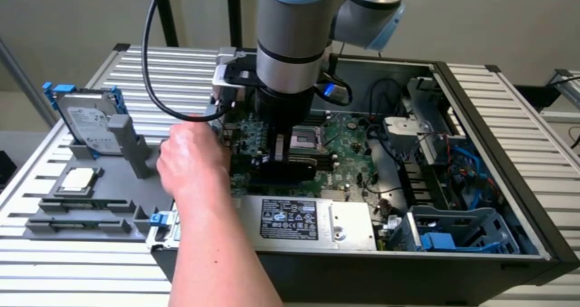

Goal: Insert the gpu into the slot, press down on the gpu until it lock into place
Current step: 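Insert the gpu into the slot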

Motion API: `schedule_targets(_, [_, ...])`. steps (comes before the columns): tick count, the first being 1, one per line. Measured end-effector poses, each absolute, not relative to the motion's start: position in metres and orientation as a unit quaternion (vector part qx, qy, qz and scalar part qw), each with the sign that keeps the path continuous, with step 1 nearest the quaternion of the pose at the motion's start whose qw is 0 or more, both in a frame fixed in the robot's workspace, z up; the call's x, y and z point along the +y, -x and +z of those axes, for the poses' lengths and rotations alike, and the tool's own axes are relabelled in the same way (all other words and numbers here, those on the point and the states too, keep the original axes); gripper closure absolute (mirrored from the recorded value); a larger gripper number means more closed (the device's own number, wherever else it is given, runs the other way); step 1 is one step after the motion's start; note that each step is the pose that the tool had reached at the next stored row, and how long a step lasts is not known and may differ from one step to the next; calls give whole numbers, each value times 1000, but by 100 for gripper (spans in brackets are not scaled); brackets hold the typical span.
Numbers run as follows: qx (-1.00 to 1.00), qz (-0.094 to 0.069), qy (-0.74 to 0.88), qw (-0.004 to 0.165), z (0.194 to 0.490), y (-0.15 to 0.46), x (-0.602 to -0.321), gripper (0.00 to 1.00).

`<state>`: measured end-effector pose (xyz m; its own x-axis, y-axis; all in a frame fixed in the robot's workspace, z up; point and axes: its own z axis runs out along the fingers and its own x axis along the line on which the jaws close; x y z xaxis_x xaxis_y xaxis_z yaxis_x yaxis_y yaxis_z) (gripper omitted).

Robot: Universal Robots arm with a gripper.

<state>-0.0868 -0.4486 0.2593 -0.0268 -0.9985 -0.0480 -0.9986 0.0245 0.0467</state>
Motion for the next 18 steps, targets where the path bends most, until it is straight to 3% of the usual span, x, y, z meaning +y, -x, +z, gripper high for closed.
schedule_targets(18, [716, 27, 698, 5, 255, 86, -449, 74])
